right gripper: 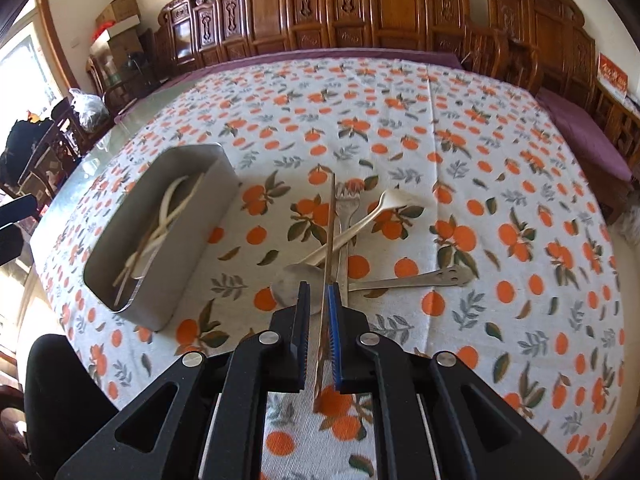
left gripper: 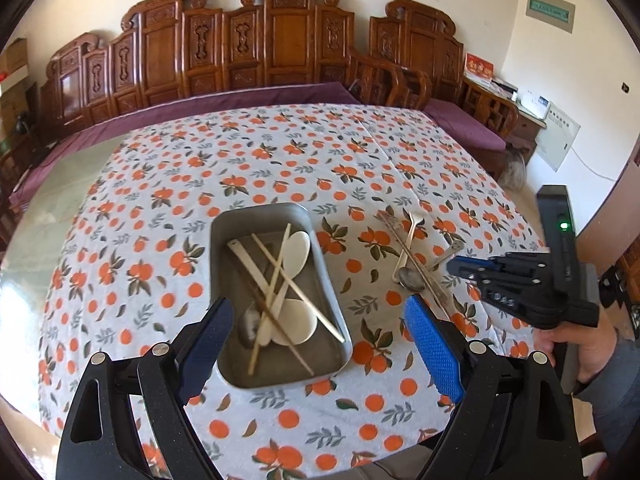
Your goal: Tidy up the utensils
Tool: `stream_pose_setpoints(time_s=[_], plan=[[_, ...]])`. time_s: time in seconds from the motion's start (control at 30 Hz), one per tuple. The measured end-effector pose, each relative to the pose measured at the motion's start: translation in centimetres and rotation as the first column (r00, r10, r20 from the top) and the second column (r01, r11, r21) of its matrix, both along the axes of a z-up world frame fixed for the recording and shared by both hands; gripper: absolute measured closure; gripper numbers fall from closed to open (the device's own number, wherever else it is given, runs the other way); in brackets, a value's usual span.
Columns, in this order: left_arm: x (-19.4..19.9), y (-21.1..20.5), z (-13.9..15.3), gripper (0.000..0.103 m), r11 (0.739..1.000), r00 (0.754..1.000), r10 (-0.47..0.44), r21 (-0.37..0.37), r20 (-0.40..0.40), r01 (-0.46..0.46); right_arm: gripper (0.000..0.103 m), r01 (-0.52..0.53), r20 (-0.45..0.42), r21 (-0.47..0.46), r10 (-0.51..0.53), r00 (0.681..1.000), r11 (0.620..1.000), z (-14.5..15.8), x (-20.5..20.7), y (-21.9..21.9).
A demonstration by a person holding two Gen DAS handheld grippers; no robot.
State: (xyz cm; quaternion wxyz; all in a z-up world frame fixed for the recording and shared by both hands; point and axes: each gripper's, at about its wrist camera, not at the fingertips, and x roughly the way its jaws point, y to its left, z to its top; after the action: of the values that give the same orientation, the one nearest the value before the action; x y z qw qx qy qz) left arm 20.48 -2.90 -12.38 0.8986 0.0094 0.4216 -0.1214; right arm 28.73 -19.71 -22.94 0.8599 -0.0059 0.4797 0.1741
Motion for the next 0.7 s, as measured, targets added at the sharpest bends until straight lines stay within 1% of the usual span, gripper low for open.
stream_pose_setpoints(time_s=[0.1, 0.27, 0.4, 0.5, 0.53, 0.63, 0.7], plan=[[0.8, -0.6, -0.4, 0.019, 1.0, 1.0, -0.007, 0.009, -0.006, 0.007, 0.093, -0.014, -0.021, -0.004, 0.014, 1.0, 1.0, -1.2, 1.0, 0.5], [1.6, -1.2, -1.1, 0.019, 1.0, 1.0, -0.014, -0.003, -0.025, 0.014, 0.093, -0.039, -0.047, -0.011, 0.038, 0.998, 0.999, -2.7, 2.2, 1.1], [2.1, -1.6, -1.5, 0.019, 1.0, 0.999, -0.02, -0.003, -0.036, 0.02, 0.092, -0.059, -0.07, -0.059, 0.055, 0.996, 0.996, -3.8, 2.7, 1.8], [2.3, -1.9, -1.8, 0.019, 1.0, 0.999, -0.023, 0.001, -0.035, 0.023, 0.093, -0.07, -0.055, -0.071, 0.066, 0.996, 0.995, -4.0, 2.8, 2.0], [2.3, -2.0, -1.9, 0.019, 1.0, 0.999, -0.023, 0.001, -0.037, 0.023, 0.097, -0.067, -0.056, -0.07, 0.063, 0.996, 0.995, -4.0, 2.7, 2.0], [2.3, -2.4, -2.0, 0.019, 1.0, 0.999, -0.027, -0.003, -0.041, 0.027, 0.097, -0.073, -0.05, -0.066, 0.07, 0.996, 0.995, -4.0, 2.4, 1.8], [2.5, -2.8, -2.2, 0.019, 0.999, 0.999, -0.034, 0.0, -0.042, 0.034, 0.097, -0.063, -0.044, -0.046, 0.061, 0.997, 0.997, -3.8, 1.9, 1.2]])
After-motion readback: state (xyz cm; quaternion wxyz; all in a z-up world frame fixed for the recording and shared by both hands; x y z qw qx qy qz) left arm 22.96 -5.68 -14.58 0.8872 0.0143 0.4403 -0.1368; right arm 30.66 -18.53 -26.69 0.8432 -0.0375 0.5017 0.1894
